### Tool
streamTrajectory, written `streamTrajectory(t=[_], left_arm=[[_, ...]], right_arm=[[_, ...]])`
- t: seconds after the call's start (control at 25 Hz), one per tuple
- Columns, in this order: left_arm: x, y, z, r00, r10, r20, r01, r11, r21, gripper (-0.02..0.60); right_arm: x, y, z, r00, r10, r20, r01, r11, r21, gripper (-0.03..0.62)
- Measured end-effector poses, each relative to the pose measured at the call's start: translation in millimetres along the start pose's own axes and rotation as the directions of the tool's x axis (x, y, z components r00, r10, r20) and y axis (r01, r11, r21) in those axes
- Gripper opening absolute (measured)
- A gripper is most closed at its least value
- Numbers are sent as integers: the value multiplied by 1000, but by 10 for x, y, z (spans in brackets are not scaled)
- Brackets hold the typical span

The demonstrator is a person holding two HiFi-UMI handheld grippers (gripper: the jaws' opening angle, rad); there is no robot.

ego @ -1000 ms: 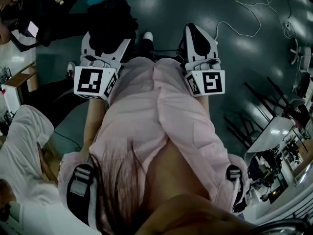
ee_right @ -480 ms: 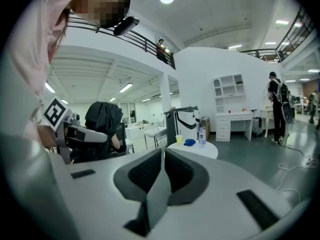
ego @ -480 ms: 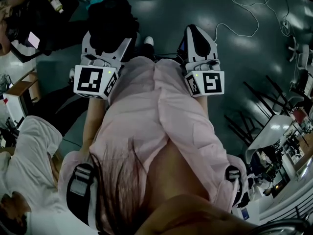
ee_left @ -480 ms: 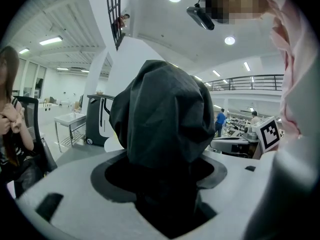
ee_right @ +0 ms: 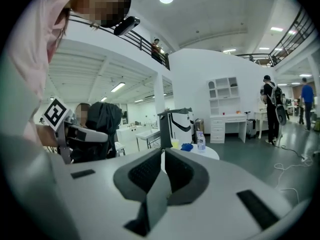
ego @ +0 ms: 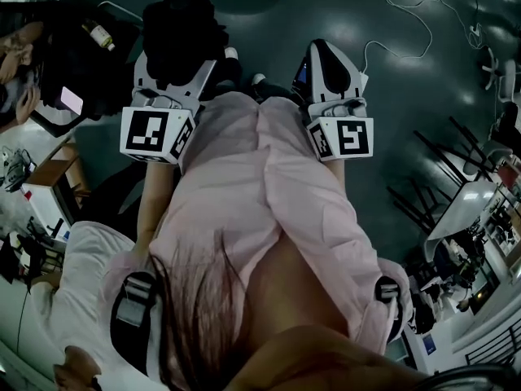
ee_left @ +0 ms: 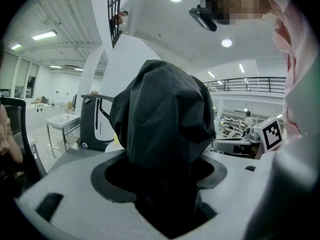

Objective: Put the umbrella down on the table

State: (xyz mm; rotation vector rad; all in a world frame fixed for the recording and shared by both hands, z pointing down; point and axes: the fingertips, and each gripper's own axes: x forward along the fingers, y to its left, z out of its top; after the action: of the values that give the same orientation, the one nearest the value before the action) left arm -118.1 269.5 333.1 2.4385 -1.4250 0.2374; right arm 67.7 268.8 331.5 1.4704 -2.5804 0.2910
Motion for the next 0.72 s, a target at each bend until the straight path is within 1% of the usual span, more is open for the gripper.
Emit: streamTrajectory(t=[0.16, 0.36, 0.52, 0.72], left_arm=[[79, 192, 33, 1000, -9, -15, 8, 1000, -9, 324], [189, 265, -5, 999, -10, -35, 9, 999, -35, 324], [321, 271, 21, 999, -3, -39, 1, 999, -51, 324], [556, 371, 113, 999, 34, -35, -37, 998, -60, 324]], right_arm=[[156, -32, 37, 999, -36, -8, 37, 999, 10, 41], [237, -126, -12, 998, -53, -39, 54, 999, 7, 41], [328, -217, -40, 997, -37, -65, 38, 999, 12, 41], [629, -368, 20, 998, 16, -63, -16, 1000, 14, 41]])
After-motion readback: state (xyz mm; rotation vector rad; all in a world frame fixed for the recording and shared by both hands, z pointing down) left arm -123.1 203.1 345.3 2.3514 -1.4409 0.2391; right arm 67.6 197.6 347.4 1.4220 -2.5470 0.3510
